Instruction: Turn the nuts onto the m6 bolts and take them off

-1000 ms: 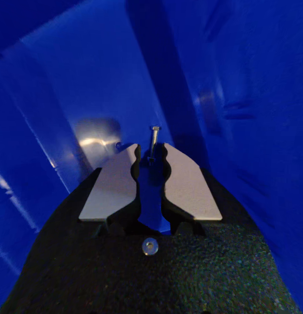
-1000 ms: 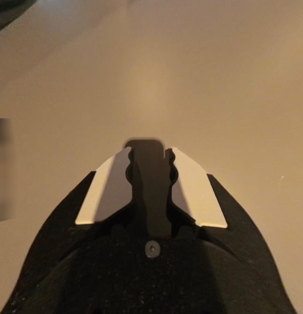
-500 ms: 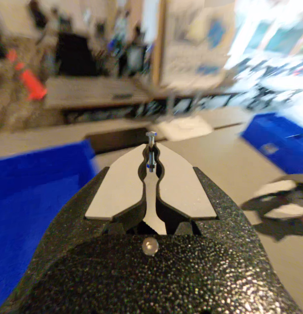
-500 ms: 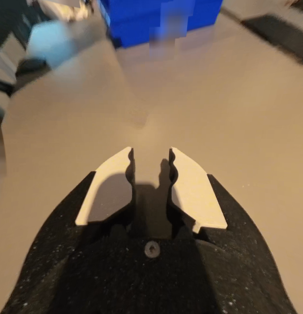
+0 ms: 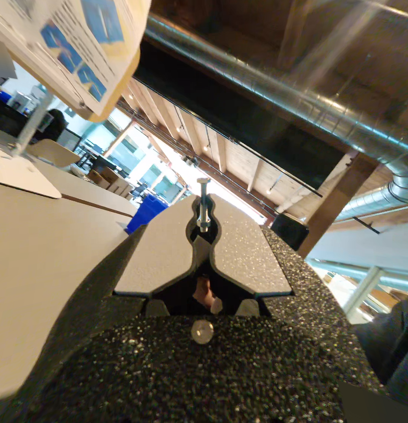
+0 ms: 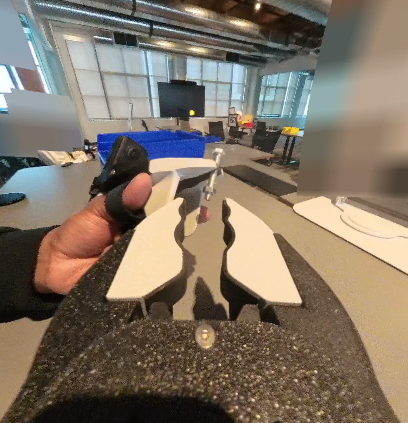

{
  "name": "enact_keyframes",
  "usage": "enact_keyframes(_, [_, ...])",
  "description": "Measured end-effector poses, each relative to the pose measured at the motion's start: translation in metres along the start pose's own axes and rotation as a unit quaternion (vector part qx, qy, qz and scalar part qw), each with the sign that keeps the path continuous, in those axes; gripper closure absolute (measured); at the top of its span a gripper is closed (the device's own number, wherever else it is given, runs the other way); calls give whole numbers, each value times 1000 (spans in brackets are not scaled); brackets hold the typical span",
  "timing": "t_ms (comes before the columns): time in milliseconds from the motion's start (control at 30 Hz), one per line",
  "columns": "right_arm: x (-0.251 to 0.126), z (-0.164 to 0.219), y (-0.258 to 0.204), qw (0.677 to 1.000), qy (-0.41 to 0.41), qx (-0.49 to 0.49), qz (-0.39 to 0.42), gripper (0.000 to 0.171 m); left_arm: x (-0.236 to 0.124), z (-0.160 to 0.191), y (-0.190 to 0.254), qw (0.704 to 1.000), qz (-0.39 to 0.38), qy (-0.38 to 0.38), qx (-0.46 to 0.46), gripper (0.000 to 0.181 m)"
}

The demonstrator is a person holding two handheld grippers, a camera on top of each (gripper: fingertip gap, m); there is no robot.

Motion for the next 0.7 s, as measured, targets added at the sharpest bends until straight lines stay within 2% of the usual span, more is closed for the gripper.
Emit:
enact_keyframes(267, [-6,5,3,1000,5,10,10,145,4,11,4,1000,9,-23,14,176])
enact_keyframes(367, [-5,5,4,1000,6,12,15,152,4,12,5,999,10,-28,19,176])
enact_keyframes(400, [-6,6,3,1000,3,7,17,159,4,13,6,999,9,-31,20,176])
enact_keyframes(533, [-7,4,1,999,-13,-49,22,162,2,12,8,999,16,-40,32,176])
enact_keyframes(700, [-16,-3,5,992,-46,-116,-16,163,-6,1,5,983,19,-125,132,146])
Point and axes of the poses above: each gripper's, where its closed fingertips meet, x out along the fingers, z out of its underside, y = z × x across the jaws, the point moved 7 cm from there along -x, back along the fingers, and after that the axes turned 8 degrees about x, right-handed, at the moved point
